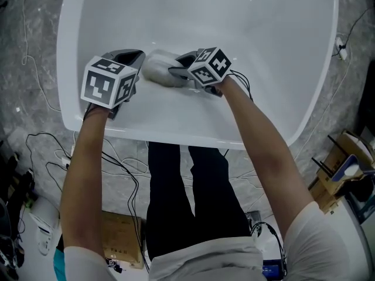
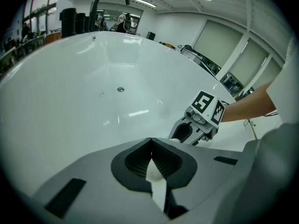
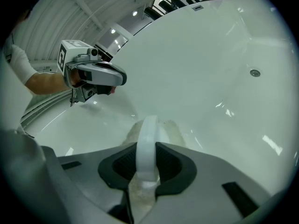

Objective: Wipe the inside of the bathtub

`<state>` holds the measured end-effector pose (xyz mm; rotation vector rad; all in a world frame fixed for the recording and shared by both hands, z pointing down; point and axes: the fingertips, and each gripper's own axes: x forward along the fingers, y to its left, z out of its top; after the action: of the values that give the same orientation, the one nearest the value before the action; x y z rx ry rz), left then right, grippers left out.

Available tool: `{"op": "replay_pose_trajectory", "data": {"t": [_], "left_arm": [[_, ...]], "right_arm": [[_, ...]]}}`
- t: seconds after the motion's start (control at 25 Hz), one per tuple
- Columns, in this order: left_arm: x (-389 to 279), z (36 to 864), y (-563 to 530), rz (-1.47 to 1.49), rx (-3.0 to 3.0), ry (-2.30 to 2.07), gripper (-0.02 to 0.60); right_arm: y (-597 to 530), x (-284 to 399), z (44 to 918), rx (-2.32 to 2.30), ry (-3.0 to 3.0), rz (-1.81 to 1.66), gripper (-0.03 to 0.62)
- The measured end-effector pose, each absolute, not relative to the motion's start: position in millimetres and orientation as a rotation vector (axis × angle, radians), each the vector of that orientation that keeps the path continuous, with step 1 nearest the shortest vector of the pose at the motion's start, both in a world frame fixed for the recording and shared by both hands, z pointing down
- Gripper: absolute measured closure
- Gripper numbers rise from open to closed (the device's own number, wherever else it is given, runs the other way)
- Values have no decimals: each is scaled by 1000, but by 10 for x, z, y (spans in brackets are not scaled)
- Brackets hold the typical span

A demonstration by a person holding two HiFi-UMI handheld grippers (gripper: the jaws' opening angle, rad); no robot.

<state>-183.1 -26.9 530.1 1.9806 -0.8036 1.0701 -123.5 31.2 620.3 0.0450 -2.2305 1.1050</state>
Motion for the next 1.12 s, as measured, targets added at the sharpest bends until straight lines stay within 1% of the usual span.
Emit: {"op": "replay_pose_trajectory", "data": {"t": [1.12], "left_arm": [[-1834,4849,-56,1116,2013,-768,569]], "right_arm": [[691,-1402,5212,-13,-2325,1116,496]]}}
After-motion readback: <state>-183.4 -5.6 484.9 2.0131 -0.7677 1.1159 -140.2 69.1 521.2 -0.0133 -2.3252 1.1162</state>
